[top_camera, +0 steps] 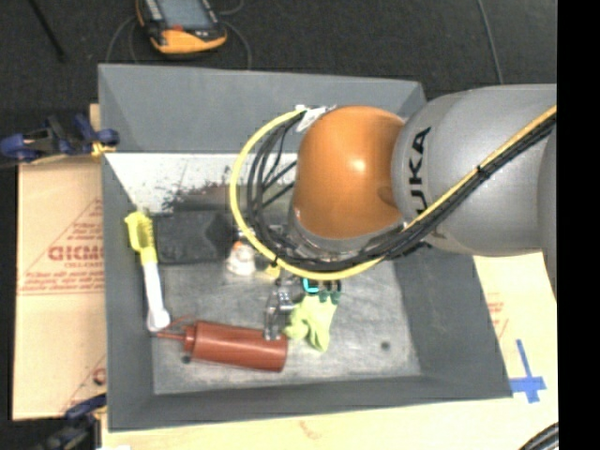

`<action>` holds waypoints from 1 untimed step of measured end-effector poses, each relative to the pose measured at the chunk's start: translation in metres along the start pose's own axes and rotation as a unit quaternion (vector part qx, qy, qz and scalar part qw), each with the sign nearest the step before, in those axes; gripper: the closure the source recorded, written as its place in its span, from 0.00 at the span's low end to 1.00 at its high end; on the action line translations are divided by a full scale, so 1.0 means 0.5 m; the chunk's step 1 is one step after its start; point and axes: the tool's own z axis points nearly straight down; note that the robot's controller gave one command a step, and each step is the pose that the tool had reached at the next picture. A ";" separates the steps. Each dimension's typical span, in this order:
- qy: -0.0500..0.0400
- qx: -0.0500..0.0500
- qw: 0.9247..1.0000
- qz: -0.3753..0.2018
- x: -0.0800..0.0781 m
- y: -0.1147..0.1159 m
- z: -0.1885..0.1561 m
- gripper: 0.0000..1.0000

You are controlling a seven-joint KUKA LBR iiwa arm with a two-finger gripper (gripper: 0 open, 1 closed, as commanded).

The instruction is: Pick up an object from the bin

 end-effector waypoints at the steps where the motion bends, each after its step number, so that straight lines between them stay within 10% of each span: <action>1: -0.001 0.000 1.000 0.001 -0.001 0.000 -0.001 0.00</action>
Offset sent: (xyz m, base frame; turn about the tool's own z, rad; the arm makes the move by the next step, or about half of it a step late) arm -0.0027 0.0228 -0.1053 -0.2541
